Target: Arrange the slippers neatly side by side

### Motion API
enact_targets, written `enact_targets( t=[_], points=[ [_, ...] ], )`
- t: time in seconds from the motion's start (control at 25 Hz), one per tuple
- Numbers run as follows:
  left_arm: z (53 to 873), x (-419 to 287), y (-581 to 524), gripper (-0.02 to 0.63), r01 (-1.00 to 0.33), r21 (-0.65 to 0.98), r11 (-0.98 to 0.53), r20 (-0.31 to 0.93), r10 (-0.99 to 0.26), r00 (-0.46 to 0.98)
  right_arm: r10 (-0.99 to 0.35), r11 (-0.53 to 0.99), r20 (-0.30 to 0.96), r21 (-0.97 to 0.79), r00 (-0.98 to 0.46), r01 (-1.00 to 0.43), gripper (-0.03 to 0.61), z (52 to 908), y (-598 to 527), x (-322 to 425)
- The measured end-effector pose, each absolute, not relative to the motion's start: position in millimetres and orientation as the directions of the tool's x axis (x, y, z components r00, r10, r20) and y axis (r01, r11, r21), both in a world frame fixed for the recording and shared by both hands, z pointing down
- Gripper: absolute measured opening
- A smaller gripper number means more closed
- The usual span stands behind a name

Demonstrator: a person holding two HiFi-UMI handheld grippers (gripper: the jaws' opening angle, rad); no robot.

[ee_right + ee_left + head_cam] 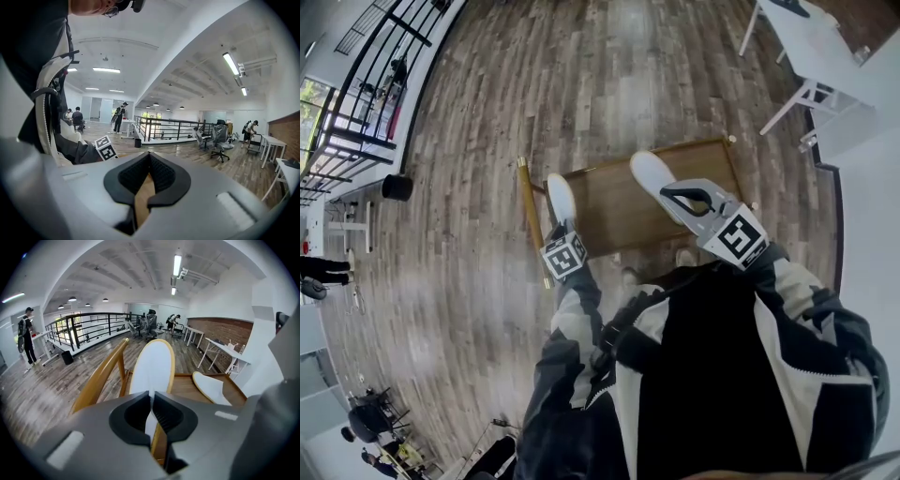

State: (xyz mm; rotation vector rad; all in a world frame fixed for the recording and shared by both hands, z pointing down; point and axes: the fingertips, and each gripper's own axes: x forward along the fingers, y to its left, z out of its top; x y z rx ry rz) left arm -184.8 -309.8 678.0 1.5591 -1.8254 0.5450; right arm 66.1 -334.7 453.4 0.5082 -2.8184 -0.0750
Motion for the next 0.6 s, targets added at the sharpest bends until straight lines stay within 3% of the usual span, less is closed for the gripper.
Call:
enact_targets(
  t=[0.6],
  points=[
    [751, -197, -335, 0.029, -0.974, 0.100, 0.201, 0.813, -0.581, -0.036, -0.400, 0.916, 0.317, 0.127, -0.860, -0.380, 0.005, 464, -335, 77]
  ],
)
